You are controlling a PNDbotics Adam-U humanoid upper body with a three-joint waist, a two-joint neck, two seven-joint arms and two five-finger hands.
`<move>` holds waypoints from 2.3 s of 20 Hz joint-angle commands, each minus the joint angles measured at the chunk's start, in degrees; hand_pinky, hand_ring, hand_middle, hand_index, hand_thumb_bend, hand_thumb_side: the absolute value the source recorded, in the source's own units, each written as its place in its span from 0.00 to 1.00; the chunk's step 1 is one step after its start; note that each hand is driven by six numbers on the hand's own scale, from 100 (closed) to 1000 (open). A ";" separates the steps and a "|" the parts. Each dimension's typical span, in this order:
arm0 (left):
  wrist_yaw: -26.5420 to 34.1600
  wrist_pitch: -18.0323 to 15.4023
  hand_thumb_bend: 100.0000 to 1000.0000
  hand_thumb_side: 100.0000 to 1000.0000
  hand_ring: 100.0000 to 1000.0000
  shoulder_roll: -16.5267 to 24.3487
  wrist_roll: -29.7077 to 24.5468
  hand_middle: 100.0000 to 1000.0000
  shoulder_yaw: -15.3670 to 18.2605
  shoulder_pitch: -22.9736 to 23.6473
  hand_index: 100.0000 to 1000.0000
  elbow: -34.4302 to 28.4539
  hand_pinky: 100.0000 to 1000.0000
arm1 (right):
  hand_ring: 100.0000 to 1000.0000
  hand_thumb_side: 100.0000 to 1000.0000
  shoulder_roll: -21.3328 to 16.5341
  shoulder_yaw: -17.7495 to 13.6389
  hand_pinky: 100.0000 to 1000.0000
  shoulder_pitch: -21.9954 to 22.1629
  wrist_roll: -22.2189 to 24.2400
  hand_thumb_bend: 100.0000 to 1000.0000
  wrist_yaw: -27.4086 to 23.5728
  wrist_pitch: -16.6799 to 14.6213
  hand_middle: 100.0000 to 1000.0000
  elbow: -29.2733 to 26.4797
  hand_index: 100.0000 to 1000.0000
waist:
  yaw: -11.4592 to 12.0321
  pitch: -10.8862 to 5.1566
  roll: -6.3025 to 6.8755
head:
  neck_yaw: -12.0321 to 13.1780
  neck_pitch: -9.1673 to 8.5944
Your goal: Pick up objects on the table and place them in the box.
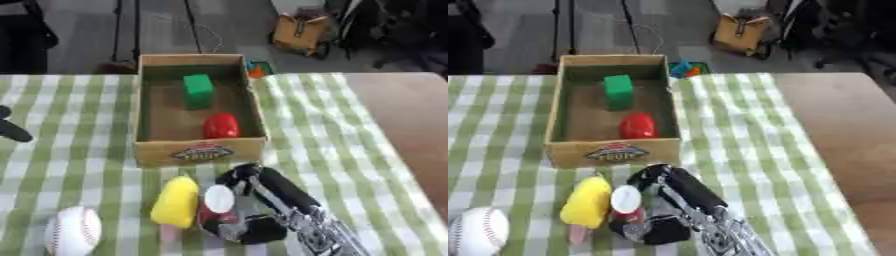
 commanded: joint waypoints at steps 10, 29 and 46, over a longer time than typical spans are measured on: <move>-0.28 0.01 0.02 0.83 0.47 0.64 -0.60 0.55 0.34 -0.65 0.57 -0.96 0.46 | 0.69 0.38 -0.94 -0.24 0.39 0.26 1.23 0.55 0.74 -0.40 0.51 0.91 0.73 | -0.12 -0.88 0.24 | -0.14 -0.27; -0.54 0.18 0.01 0.82 0.47 0.64 -0.80 0.56 0.41 -0.60 0.57 -0.96 0.46 | 0.68 0.40 -1.63 -0.57 0.35 0.75 -0.48 0.23 -0.92 -1.16 0.40 0.97 0.63 | -0.40 -0.88 0.30 | -0.48 -0.30; -0.66 0.36 0.01 0.82 0.47 0.64 -1.12 0.56 0.45 -0.53 0.57 -0.96 0.46 | 0.63 0.34 -2.27 -0.93 0.27 0.69 -3.56 0.00 -1.33 -0.98 0.30 -0.45 0.51 | -0.70 -0.96 0.39 | -0.93 -0.22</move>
